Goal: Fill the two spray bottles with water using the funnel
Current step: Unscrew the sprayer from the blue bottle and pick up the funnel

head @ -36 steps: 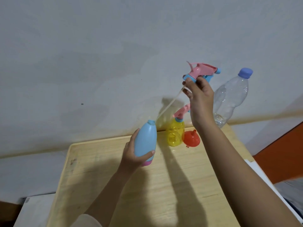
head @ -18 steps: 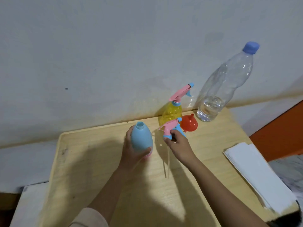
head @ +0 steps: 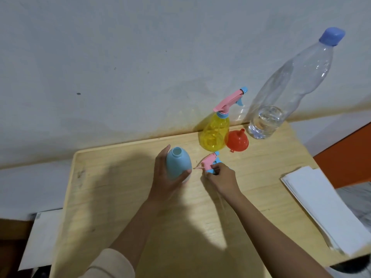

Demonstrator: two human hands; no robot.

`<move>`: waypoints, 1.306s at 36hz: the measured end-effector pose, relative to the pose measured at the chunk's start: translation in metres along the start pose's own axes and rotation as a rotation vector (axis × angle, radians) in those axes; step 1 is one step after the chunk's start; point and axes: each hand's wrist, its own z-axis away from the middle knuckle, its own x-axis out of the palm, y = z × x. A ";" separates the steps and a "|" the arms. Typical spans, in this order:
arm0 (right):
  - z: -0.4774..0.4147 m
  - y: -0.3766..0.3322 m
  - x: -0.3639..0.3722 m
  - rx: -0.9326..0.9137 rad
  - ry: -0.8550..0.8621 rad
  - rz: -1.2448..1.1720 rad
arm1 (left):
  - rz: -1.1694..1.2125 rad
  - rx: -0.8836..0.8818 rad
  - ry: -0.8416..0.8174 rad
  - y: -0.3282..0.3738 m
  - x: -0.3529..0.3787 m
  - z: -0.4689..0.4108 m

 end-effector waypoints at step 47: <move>-0.113 0.063 -0.082 -0.344 0.069 -0.048 | 0.095 -0.121 0.191 0.013 0.038 0.004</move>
